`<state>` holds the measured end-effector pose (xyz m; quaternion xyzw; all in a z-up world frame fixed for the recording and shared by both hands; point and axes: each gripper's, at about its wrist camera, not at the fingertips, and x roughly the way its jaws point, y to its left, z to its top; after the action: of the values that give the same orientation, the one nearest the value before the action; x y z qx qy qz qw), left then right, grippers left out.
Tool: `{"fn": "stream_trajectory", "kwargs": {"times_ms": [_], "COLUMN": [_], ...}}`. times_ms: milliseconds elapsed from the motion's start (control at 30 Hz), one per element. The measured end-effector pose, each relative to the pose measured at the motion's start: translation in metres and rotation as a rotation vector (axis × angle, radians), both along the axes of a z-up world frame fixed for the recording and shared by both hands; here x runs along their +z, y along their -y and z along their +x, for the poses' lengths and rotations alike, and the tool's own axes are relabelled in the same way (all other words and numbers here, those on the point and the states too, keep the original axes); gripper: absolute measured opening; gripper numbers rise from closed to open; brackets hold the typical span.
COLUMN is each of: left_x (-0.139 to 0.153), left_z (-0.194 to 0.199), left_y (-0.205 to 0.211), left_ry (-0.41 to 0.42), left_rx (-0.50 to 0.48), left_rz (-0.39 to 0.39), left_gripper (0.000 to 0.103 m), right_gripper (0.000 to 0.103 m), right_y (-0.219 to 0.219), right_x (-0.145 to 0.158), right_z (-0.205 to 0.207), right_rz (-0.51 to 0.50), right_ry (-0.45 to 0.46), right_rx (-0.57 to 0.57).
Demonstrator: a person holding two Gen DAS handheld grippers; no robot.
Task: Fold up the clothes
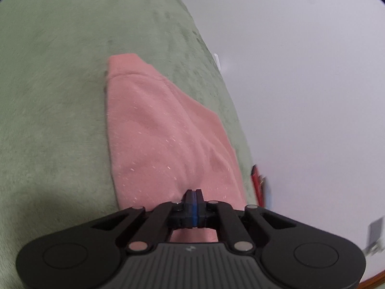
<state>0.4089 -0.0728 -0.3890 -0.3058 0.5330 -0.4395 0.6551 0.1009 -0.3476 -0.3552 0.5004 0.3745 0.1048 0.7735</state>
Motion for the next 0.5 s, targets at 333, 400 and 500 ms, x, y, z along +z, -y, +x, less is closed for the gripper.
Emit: {"fn": "stream_trajectory", "kwargs": {"times_ms": [333, 400, 500], "left_x": [0.007, 0.009, 0.035], "left_z": [0.025, 0.031, 0.028], "left_y": [0.031, 0.033, 0.040], "left_ry": [0.005, -0.022, 0.044], "left_rx": [0.139, 0.237, 0.230], "left_rz": [0.030, 0.066, 0.144], "left_gripper": [0.003, 0.003, 0.007], "right_gripper": [0.000, 0.000, 0.000], "right_y": [-0.004, -0.007, -0.006], "right_x": [0.008, 0.008, 0.009], "right_z": [-0.011, -0.011, -0.010], "right_rz": [-0.016, -0.024, -0.018], "right_ry": [-0.011, -0.013, -0.028], "right_rx": [-0.031, -0.032, -0.029]}}
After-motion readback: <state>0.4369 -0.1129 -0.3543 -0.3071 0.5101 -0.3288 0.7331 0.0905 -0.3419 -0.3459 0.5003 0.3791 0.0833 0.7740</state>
